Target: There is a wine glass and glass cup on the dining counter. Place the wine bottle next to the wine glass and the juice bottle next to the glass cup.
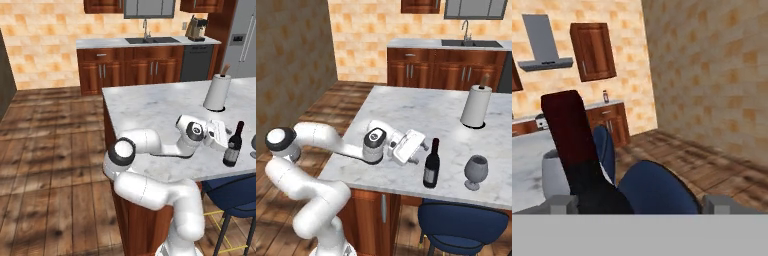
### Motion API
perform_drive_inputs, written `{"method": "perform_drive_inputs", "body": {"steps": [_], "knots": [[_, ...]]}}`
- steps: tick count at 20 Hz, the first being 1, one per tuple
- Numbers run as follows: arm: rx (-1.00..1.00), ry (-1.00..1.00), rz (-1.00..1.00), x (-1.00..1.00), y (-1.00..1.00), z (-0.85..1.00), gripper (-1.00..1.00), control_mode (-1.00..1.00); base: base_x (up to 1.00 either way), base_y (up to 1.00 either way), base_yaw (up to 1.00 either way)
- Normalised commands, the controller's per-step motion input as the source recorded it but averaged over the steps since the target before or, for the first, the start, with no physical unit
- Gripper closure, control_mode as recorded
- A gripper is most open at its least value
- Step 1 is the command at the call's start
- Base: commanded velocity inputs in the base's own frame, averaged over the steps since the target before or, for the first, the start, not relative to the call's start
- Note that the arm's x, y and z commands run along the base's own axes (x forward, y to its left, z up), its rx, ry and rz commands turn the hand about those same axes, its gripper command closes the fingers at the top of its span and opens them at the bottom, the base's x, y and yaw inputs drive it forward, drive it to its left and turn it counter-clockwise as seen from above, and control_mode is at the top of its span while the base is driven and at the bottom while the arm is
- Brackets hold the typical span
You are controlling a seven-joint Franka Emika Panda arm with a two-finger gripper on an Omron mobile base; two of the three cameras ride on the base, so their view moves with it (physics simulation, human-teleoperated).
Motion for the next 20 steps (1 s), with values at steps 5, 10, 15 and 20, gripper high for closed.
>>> {"method": "perform_drive_inputs", "body": {"steps": [5,10,15,20], "knots": [[0.18,0.00,0.03,-0.27,0.68,0.89,-1.00,-1.00,0.00,0.00,0.00],[0.18,0.00,0.05,-0.11,0.65,0.97,-1.00,-1.00,0.00,0.00,0.00],[0.18,0.00,0.19,-0.57,0.31,0.69,-1.00,-1.00,0.00,0.00,0.00],[0.15,0.04,0.41,-0.82,0.00,0.24,-1.00,-1.00,0.00,0.00,0.00]]}}
